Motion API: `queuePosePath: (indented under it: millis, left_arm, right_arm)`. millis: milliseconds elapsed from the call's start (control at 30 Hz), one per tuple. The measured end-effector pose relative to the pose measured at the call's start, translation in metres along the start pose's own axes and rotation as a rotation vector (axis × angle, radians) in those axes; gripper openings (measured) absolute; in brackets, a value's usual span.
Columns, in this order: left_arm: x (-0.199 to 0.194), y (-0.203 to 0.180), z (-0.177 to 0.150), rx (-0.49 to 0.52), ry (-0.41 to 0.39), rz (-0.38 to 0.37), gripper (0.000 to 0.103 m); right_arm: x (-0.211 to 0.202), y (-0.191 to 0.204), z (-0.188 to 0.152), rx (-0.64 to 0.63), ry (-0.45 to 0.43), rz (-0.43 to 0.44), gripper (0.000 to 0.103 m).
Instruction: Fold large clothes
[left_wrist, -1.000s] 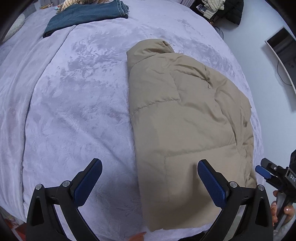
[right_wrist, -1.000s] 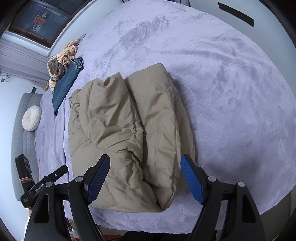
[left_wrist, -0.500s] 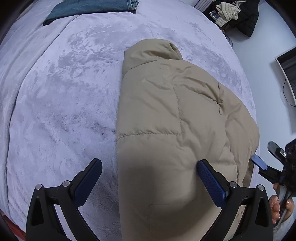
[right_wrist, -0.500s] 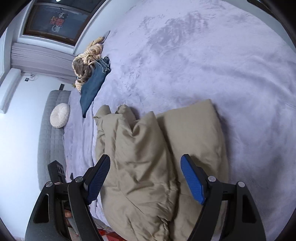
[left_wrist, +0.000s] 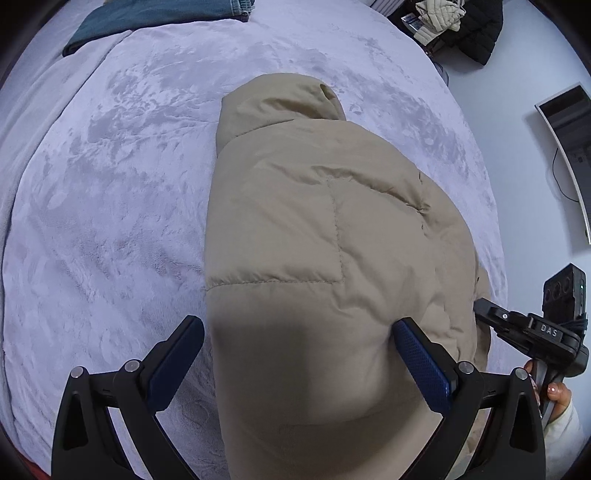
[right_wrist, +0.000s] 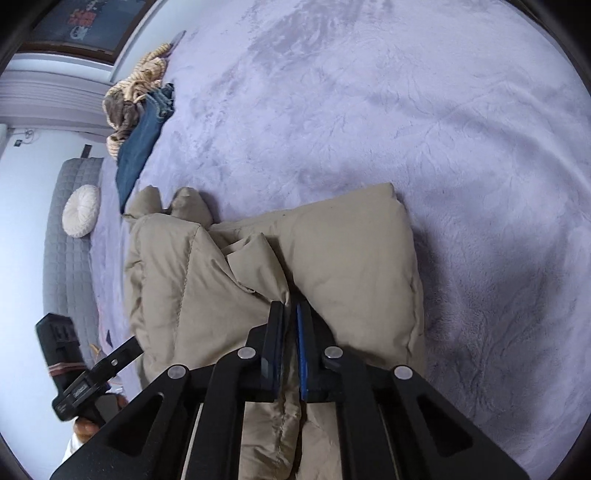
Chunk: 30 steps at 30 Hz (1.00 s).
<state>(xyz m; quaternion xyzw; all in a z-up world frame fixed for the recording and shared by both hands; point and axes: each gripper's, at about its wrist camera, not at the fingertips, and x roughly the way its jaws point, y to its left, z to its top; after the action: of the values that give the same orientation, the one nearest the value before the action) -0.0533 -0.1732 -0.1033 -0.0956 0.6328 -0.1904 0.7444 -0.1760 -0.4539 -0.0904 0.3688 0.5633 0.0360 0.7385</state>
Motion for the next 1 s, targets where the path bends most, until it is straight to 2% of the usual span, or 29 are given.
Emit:
queuePosePath:
  millis: [67,100,133,267,367,567,733,867,933,1000]
  left_arm:
    - [0.001,0.002,-0.001,-0.003,0.011,-0.008,0.103]
    - [0.002,0.002,-0.001,-0.002,0.013,-0.009,0.103]
    - [0.002,0.002,-0.002,-0.002,0.013,-0.011,0.103]
    - [0.002,0.005,-0.001,-0.008,0.015,-0.036,0.103]
    - [0.004,0.008,-0.001,-0.014,0.025,-0.054,0.103]
    - [0.01,0.008,-0.004,-0.02,0.028,-0.079,0.103]
    - [0.015,0.01,-0.003,-0.017,0.04,-0.09,0.103]
    - [0.004,0.016,0.003,0.012,0.02,-0.104,0.103]
    - [-0.004,0.024,0.008,0.023,-0.023,-0.127,0.103]
    - [-0.006,0.035,0.013,0.022,-0.023,-0.178,0.103]
  right_arm:
    - [-0.018,-0.005,-0.003,-0.02,-0.025,0.012,0.046]
    - [-0.026,-0.01,-0.004,-0.017,-0.042,0.026,0.07]
    - [-0.033,-0.017,-0.005,-0.005,-0.057,0.038,0.081]
    - [-0.035,-0.055,-0.009,0.096,-0.048,0.083,0.087]
    - [-0.014,-0.085,-0.013,0.209,0.006,0.211,0.103]
    - [0.027,-0.096,-0.012,0.22,0.044,0.289,0.103]
    - [0.038,-0.071,0.0,0.167,0.082,0.457,0.103]
    - [0.043,-0.037,0.007,0.025,0.147,0.403,0.103]
    - [0.045,-0.024,0.008,-0.028,0.172,0.366,0.103]
    - [0.046,-0.013,0.01,-0.068,0.191,0.343,0.103]
